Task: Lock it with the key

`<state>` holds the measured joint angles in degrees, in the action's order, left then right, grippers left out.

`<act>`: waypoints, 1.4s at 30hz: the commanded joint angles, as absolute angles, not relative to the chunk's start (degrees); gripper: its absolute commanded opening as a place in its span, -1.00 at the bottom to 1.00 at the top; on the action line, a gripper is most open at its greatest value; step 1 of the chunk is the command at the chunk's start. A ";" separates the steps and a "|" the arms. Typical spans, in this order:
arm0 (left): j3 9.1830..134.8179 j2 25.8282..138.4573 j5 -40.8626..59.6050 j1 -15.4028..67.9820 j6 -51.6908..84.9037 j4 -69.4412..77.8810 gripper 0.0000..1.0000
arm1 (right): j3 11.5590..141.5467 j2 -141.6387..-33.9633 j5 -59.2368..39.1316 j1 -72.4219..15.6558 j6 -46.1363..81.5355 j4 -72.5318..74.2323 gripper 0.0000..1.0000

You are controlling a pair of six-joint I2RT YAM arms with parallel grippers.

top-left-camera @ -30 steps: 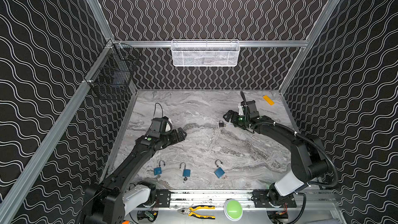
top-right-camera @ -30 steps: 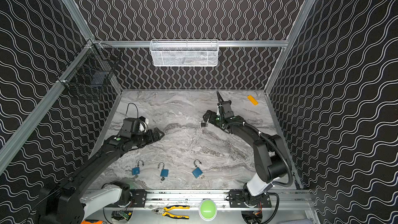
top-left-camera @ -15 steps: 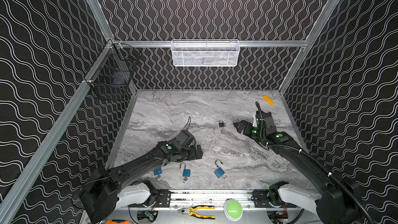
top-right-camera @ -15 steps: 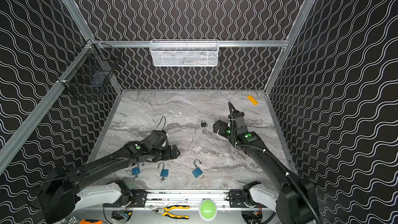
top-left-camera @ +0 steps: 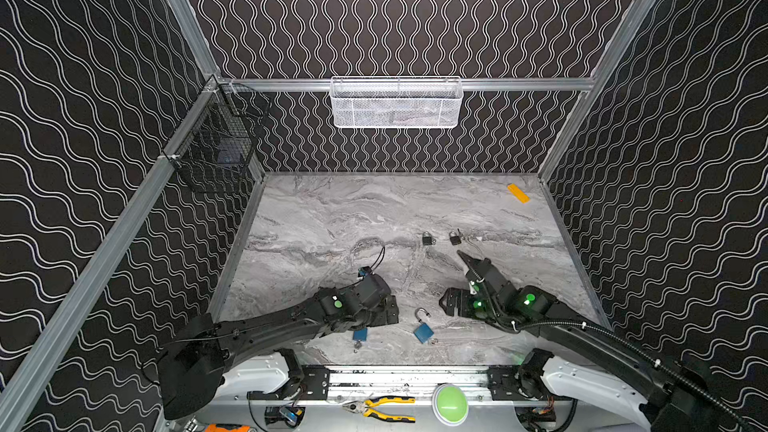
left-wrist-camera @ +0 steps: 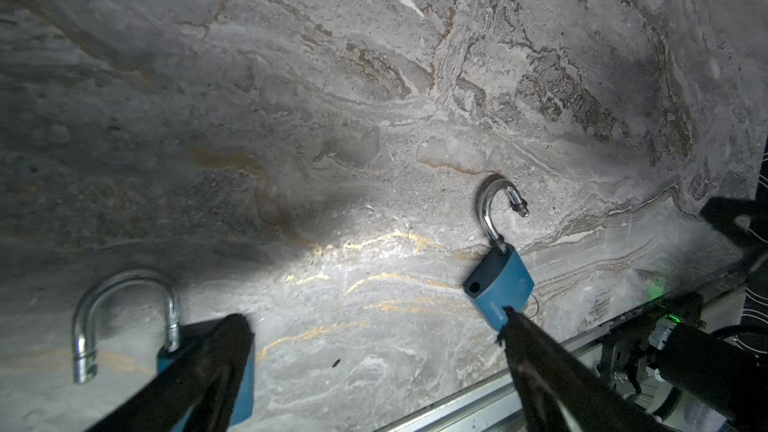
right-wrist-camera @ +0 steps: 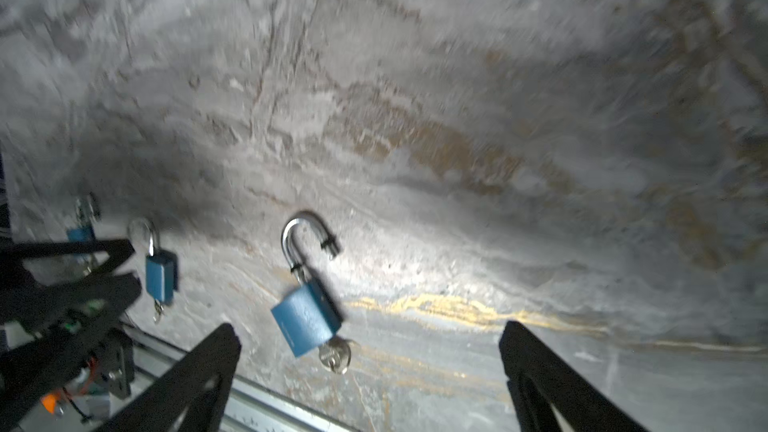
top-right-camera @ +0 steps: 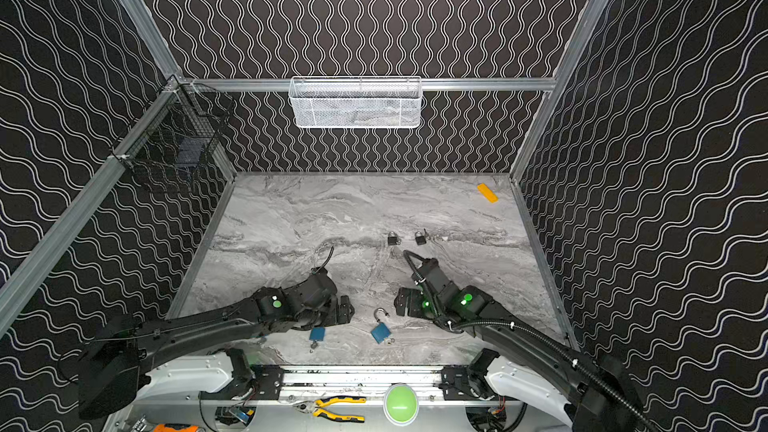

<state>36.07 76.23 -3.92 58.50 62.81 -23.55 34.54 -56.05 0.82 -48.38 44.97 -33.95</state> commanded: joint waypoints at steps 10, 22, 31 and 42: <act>30.70 66.00 -9.71 60.03 66.61 -24.52 0.97 | 39.32 -72.61 12.89 -69.27 53.31 -32.80 0.82; 29.62 58.97 -11.89 60.03 67.35 -28.62 0.97 | 43.44 -82.67 13.63 -70.82 39.92 -29.84 0.55; 29.96 56.78 -13.18 59.88 67.63 -30.86 0.97 | 44.12 -86.00 11.07 -70.75 36.79 -27.99 0.39; 30.03 56.50 -13.18 59.37 67.26 -31.11 0.97 | 44.12 -87.30 9.07 -71.42 35.24 -28.43 0.24</act>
